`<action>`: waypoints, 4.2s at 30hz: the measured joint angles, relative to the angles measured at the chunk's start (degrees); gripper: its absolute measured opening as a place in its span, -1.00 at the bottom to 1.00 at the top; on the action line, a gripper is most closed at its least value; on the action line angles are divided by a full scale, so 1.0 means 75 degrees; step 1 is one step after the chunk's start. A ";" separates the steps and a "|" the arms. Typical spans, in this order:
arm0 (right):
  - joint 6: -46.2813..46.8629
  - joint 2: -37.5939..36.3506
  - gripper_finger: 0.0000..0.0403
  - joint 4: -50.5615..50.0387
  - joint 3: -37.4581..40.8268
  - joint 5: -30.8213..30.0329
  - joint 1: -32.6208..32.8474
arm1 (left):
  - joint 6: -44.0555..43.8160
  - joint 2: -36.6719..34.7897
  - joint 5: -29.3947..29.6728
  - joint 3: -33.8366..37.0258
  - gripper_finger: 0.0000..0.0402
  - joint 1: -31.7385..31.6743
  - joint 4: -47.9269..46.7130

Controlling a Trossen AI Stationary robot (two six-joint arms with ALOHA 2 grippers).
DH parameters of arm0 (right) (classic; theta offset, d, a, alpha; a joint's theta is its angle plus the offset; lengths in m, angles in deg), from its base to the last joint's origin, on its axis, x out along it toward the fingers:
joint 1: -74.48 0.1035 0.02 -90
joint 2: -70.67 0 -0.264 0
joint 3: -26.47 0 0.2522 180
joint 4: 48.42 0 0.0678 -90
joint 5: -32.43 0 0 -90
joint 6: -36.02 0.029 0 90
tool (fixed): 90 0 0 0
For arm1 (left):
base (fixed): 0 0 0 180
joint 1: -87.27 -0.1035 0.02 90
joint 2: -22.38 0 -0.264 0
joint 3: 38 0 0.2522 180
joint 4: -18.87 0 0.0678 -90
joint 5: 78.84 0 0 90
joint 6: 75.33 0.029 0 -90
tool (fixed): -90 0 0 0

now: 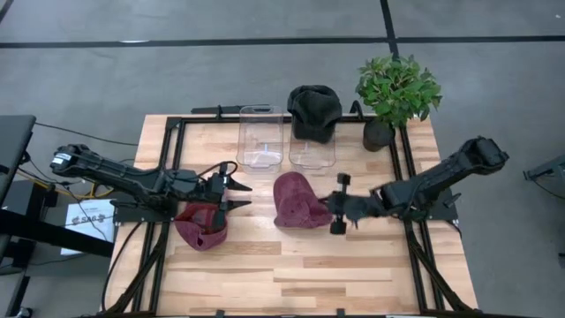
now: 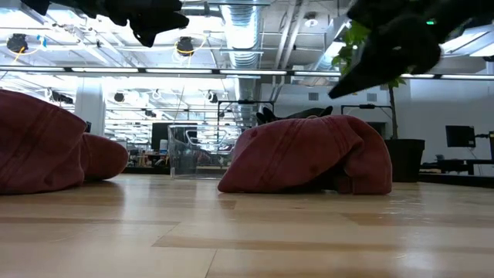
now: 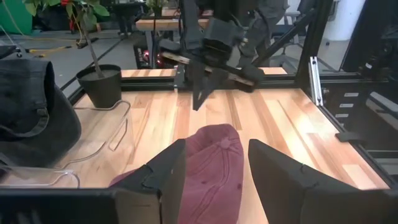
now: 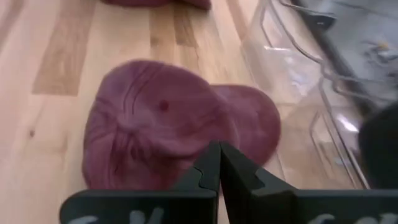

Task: Pick & Place hat
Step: Put the right red cap into the left transparent bin

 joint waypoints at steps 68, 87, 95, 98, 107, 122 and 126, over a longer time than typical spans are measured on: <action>0.0370 0.1877 -0.65 0.1157 -0.0012 -0.1918 0.2649 | 0.0000 -0.0012 -0.0006 0.0000 -0.14 0.0003 0.0357; 0.0881 0.2166 0.08 0.0443 -0.0474 -0.2268 0.2216 | 0.0000 -0.0012 -0.0004 0.0006 -0.14 0.0000 0.0471; 0.1968 0.2230 -0.05 -0.0326 -0.0474 -0.2103 0.1712 | 0.0000 -0.0012 -0.0006 0.0006 -0.14 0.0003 0.0483; 0.1940 0.2230 -0.35 -0.0299 -0.0474 -0.1829 0.1565 | 0.0000 -0.0012 -0.0005 0.0006 -0.14 0.0000 0.0538; 0.1412 0.2095 -0.98 -0.0101 -0.0640 -0.1830 0.1557 | 0.0799 -0.0012 -0.0006 0.0006 -0.14 -0.0003 0.1104; -0.1266 0.0282 -0.99 -0.0104 -0.2329 -0.2547 0.1895 | 0.0399 -0.0009 -0.0005 0.0006 -0.14 -0.0009 0.1153; -0.1700 -0.0171 -1.00 -0.0099 -0.2694 -0.2562 0.1862 | 0.0397 0.0000 -0.0006 0.0006 -0.14 -0.0006 0.1432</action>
